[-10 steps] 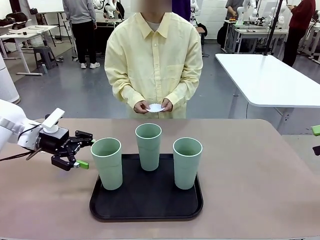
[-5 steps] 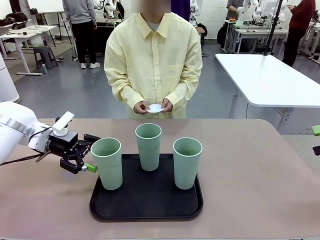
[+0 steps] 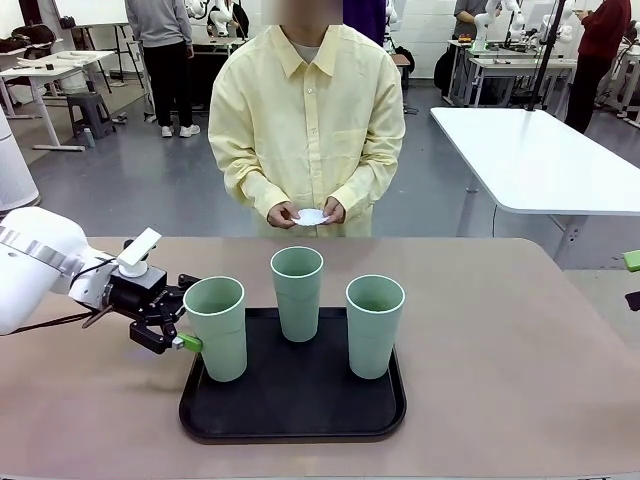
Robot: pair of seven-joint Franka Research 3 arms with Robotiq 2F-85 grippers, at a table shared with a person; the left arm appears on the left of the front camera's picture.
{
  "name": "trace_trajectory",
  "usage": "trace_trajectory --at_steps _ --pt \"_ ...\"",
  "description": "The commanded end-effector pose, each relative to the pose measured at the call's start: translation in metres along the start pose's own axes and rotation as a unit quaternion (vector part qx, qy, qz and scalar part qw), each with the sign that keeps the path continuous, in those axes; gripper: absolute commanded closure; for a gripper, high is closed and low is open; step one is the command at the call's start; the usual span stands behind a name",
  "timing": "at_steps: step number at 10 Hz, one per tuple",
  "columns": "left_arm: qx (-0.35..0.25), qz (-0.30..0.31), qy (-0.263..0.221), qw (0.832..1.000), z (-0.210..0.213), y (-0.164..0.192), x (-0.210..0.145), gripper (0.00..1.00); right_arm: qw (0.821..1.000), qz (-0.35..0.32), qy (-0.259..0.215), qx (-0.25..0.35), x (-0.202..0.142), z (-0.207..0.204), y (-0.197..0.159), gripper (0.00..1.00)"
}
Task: Place coasters on the table and set cups on them.
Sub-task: Pick up one Reusable plastic cup and place it on a coaster set by the human.
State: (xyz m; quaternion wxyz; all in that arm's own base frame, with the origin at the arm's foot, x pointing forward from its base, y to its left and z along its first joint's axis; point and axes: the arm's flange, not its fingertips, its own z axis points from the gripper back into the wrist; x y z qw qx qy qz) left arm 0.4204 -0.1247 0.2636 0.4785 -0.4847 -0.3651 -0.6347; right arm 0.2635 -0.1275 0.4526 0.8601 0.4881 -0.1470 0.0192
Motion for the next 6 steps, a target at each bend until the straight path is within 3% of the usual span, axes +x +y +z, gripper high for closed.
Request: trace_trajectory --at_steps 1,6 --pt "0.003 0.005 0.002 1.000 -0.014 0.008 -0.001 0.00 1.000 0.004 0.001 0.007 0.000 0.000 -0.001 0.00" --pt "-0.025 -0.009 -0.012 1.000 -0.039 0.007 -0.007 0.00 1.000 0.004 0.001 0.007 0.000 0.000 -0.001 0.00"
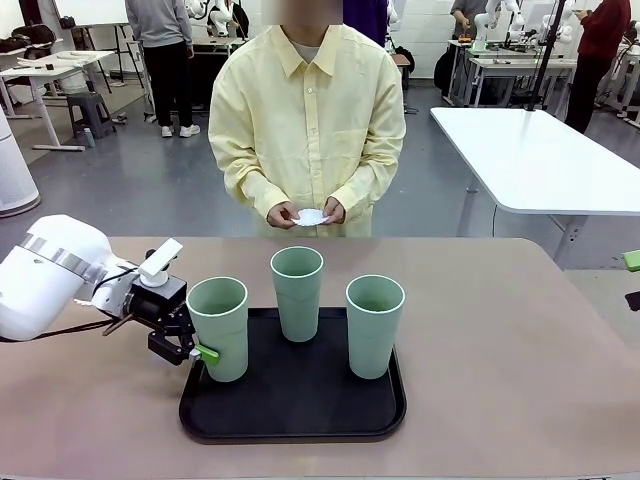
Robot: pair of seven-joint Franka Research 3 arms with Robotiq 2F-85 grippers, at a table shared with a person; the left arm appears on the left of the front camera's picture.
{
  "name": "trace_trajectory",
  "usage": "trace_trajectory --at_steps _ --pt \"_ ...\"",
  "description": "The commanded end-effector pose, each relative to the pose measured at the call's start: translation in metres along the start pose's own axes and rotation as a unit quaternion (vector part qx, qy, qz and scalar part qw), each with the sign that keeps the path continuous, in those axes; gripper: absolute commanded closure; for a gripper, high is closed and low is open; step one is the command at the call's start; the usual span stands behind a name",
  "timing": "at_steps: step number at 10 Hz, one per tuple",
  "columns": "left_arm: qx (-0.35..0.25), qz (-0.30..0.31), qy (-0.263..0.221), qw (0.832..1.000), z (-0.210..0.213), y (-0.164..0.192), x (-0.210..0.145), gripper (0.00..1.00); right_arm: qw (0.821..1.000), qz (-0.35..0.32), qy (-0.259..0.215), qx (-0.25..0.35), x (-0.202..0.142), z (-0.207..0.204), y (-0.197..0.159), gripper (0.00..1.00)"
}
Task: Place coasters on the table and set cups on them.
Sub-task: Pick up one Reusable plastic cup and place it on a coaster set by the human.
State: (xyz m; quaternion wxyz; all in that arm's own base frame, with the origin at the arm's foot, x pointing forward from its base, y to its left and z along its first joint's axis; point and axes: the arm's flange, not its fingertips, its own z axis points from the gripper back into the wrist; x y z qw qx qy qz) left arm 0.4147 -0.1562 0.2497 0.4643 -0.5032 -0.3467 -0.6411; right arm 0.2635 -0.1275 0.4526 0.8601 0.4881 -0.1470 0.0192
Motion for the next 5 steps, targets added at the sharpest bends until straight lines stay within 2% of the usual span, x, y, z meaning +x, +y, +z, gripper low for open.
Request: trace_trajectory --at_steps 1,2,4,5 --pt "0.001 -0.019 -0.011 1.000 -0.003 0.004 -0.002 0.20 1.000 0.004 0.001 0.007 0.000 0.000 -0.001 0.00" --pt "0.001 -0.019 -0.019 1.000 0.000 0.003 0.000 0.60 1.000 0.004 0.001 0.007 0.000 0.000 -0.001 0.00" --pt "0.002 -0.032 -0.020 0.999 0.007 -0.004 0.009 1.00 1.000 0.004 0.001 0.007 0.000 0.000 -0.001 0.00" --pt "0.007 -0.034 -0.019 0.999 0.012 -0.006 0.019 1.00 1.000 0.004 0.001 0.007 0.000 0.000 -0.001 0.00"
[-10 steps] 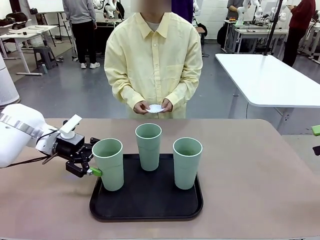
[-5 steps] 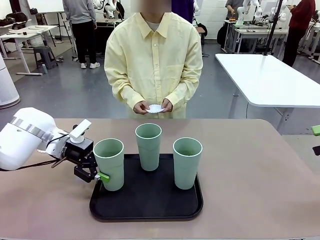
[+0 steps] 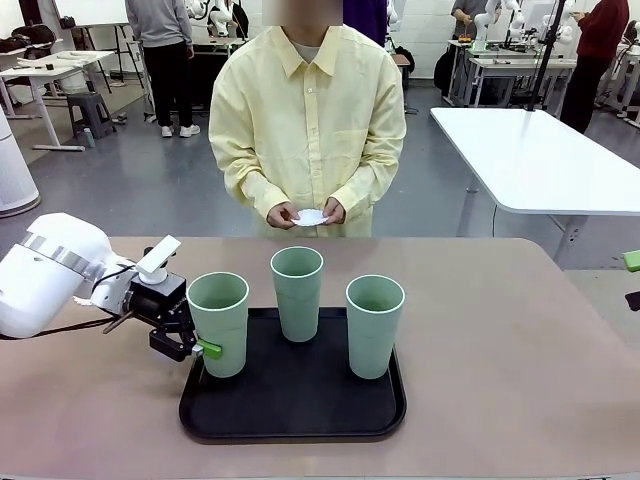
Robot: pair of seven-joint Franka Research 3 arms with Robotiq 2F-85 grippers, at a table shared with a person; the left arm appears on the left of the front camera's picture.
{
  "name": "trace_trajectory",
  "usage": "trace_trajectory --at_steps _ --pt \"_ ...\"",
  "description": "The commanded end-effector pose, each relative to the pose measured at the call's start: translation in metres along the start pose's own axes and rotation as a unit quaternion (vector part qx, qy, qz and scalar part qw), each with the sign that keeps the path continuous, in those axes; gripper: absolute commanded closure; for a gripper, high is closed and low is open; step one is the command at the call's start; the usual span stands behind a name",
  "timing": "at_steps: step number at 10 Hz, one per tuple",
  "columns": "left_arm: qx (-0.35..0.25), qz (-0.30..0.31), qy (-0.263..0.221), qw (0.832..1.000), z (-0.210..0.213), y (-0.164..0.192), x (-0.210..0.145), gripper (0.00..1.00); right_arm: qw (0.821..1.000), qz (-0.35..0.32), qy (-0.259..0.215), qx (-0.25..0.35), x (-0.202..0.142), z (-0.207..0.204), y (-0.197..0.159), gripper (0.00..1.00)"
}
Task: Place coasters on the table and set cups on them.
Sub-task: Pick up one Reusable plastic cup and place it on a coaster set by the human.
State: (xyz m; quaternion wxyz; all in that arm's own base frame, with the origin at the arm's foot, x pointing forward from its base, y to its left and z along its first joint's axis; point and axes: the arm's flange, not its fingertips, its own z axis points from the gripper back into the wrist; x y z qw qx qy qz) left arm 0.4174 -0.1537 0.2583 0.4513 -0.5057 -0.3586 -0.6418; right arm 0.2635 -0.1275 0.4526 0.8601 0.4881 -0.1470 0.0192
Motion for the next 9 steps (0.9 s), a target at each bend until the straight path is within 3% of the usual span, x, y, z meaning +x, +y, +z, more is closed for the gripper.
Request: trace_trajectory --at_steps 1,4,6,8,9 --pt "0.021 -0.021 -0.007 1.000 0.012 -0.011 0.035 1.00 1.000 0.004 0.001 0.007 0.000 0.000 -0.001 0.00" --pt "0.118 -0.015 0.017 0.993 0.060 -0.005 0.135 1.00 1.000 0.004 0.001 0.007 0.000 0.000 -0.001 0.00" --pt "0.159 0.007 0.010 0.987 0.099 0.008 0.166 1.00 1.000 0.004 0.001 0.007 0.000 0.000 -0.001 0.00" --pt "0.149 0.057 0.005 0.987 0.111 0.011 0.165 1.00 1.000 0.004 0.001 0.007 0.000 0.000 -0.001 0.00" --pt "0.154 0.002 0.015 0.988 0.109 0.003 0.177 1.00 1.000 0.004 0.001 0.007 0.000 0.000 -0.001 0.00"
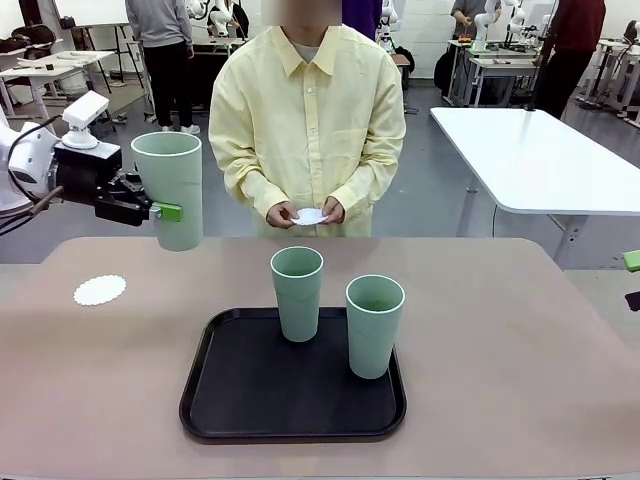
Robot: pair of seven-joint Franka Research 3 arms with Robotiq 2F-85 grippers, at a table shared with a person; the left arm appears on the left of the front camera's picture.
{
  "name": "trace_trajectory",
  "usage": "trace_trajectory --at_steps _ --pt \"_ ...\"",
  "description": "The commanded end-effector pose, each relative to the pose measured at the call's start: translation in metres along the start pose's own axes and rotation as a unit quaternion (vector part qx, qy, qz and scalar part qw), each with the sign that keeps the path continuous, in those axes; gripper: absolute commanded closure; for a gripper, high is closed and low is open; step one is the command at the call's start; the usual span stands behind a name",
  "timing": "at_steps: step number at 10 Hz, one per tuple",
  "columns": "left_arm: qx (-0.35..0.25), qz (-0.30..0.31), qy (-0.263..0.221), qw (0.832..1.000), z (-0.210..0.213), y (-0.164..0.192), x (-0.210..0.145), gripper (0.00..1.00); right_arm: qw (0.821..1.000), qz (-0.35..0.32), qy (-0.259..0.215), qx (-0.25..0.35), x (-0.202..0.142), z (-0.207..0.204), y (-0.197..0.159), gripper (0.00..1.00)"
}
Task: Place coasters on the table and set cups on them.
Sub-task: Pick up one Reusable plastic cup and place it on a coaster set by the human.
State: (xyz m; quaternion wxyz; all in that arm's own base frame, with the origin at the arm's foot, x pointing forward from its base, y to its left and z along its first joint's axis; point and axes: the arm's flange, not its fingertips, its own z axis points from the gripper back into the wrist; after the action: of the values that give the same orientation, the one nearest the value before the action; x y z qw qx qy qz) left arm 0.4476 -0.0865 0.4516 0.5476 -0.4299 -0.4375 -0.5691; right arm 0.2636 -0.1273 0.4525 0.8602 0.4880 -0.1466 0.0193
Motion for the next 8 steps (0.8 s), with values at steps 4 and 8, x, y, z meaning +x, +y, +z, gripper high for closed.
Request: trace_trajectory --at_steps 4,8 --pt "-0.001 -0.041 0.019 0.999 0.065 0.040 -0.028 0.15 1.000 0.004 0.000 0.007 0.000 0.001 -0.001 0.00" --pt "0.046 -0.038 -0.030 0.998 0.186 0.063 -0.067 0.15 1.000 0.004 0.000 0.007 0.000 0.001 -0.001 0.00"
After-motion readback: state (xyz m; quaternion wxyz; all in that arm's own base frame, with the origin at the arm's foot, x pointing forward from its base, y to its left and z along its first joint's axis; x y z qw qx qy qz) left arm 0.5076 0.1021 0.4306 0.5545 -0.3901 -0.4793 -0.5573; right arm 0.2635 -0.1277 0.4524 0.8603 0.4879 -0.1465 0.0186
